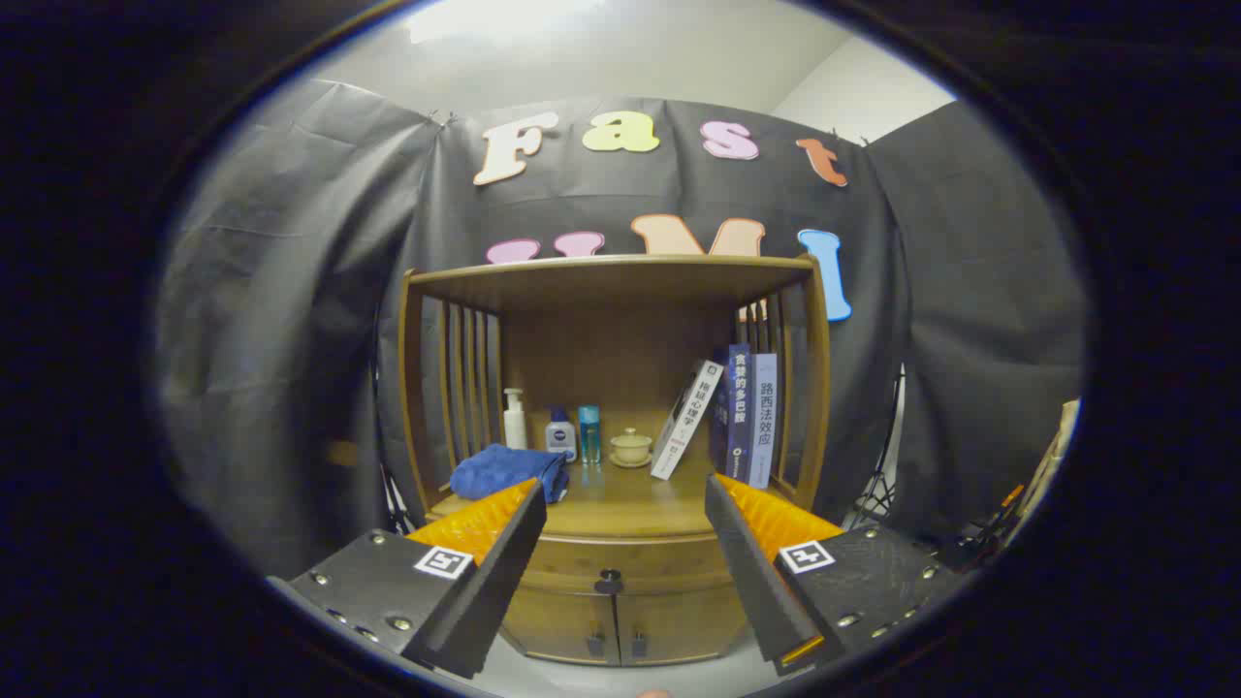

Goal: Pull open the drawer, take out the items inside it, and place them on the countertop above the cabinet.

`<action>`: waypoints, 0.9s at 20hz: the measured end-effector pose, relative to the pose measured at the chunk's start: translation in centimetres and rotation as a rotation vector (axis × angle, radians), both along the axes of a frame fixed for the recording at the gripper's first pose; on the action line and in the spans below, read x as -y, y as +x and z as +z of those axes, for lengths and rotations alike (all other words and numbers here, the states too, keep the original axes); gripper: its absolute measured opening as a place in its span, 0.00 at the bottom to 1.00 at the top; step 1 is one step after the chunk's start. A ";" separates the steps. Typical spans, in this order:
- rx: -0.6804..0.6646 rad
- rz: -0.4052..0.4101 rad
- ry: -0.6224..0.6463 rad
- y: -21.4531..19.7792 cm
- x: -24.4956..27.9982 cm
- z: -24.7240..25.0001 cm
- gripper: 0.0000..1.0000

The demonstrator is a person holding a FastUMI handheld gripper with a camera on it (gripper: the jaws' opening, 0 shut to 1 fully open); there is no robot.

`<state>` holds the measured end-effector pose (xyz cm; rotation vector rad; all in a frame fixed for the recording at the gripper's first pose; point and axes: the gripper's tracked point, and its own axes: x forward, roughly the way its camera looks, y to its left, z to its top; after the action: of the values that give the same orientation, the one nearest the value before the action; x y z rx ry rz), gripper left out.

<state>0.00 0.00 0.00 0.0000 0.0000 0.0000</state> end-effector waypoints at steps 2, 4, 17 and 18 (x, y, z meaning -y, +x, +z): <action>0.004 -0.001 0.008 0.2 -0.1 -0.2 0.99; 0.002 0.001 0.003 0.1 0.0 -0.3 0.99; -0.014 -0.022 -0.031 0.7 1.2 -2.1 0.99; -0.014 -0.021 -0.026 1.0 1.3 -2.5 0.99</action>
<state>0.97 -1.31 -2.46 -0.0258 0.0141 -0.0213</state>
